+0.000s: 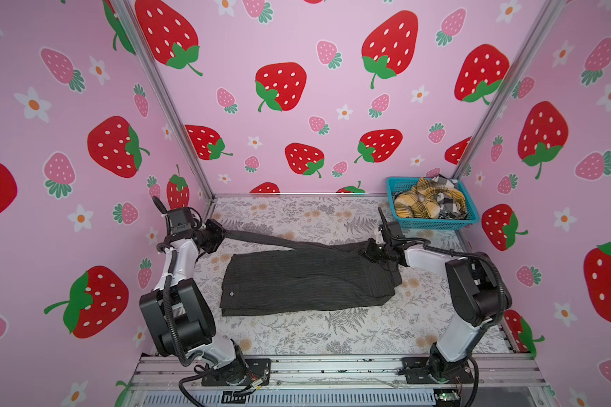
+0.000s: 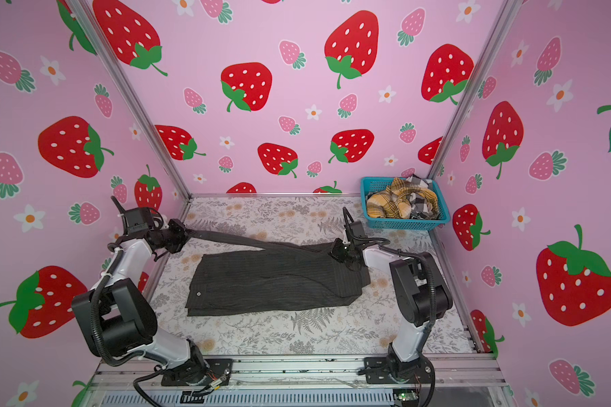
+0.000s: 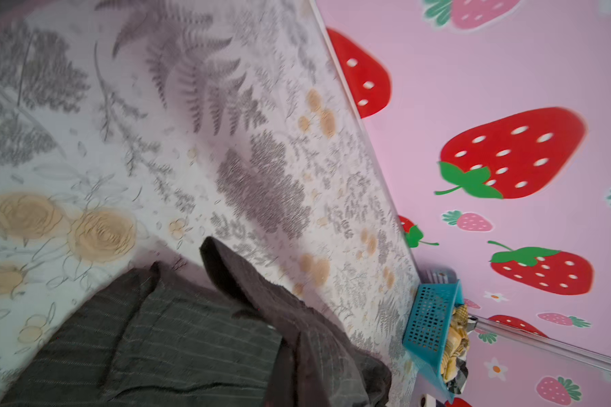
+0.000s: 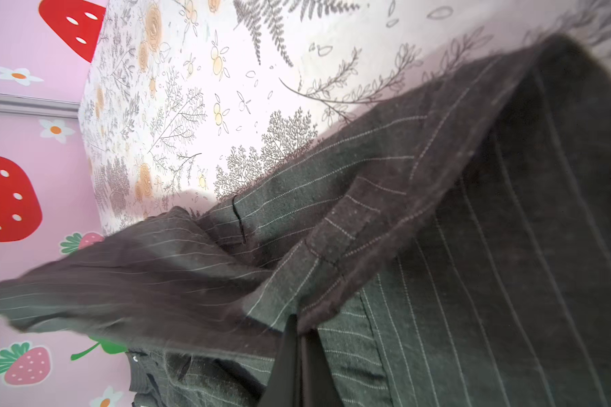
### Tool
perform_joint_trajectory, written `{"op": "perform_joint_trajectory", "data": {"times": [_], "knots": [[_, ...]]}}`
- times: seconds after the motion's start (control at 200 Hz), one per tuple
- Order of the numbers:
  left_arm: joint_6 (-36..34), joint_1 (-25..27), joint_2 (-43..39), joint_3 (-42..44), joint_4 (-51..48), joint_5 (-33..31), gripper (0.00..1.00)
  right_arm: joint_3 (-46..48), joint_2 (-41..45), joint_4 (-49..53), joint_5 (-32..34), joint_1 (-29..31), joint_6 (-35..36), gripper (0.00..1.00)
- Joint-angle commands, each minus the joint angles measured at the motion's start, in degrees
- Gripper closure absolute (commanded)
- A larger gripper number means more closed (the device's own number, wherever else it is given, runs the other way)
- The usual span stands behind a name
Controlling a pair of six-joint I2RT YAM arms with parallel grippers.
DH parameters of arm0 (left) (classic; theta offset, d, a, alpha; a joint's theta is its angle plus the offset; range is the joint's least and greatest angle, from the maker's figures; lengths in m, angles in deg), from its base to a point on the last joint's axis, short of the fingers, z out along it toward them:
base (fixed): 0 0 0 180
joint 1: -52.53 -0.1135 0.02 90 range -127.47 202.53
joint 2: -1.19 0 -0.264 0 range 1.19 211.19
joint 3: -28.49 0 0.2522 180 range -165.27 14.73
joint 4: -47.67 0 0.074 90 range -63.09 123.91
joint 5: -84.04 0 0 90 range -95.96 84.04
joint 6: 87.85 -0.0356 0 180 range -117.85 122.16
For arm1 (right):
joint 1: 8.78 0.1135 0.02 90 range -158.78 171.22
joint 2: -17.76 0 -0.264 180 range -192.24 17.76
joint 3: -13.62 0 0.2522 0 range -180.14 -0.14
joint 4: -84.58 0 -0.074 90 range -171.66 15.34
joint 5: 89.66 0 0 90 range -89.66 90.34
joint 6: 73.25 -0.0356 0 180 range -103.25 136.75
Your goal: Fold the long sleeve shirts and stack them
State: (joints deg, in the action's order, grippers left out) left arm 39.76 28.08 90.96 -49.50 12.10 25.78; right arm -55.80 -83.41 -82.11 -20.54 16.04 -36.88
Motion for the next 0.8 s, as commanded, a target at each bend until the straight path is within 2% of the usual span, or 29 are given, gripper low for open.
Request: {"op": "perform_joint_trajectory", "data": {"times": [0.0, 0.12, 0.35, 0.66, 0.795], "knots": [[0.85, -1.07, 0.97, 8.44, 1.22, -0.88, 1.0, 1.55, -0.22, -2.06, -0.91, -0.38, -1.2, 1.0], [0.42, -1.09, 0.28, 13.28, 2.95, -2.12, 1.0, 2.53, 0.04, -2.24, -0.85, -0.46, -0.61, 1.0], [-1.35, -1.28, -0.2, 15.25, 1.42, -2.79, 1.0, 4.2, -1.17, -3.68, -0.36, -0.65, -1.02, 1.0], [-0.77, -1.27, -4.49, 10.55, -4.62, -3.05, 1.0, 4.92, 2.79, -4.29, 1.03, -2.68, -1.0, 1.0], [-1.45, -1.05, -7.0, 11.74, -5.86, -3.75, 1.0, 5.29, 4.02, -4.39, 0.66, -3.96, 0.29, 1.0]]}}
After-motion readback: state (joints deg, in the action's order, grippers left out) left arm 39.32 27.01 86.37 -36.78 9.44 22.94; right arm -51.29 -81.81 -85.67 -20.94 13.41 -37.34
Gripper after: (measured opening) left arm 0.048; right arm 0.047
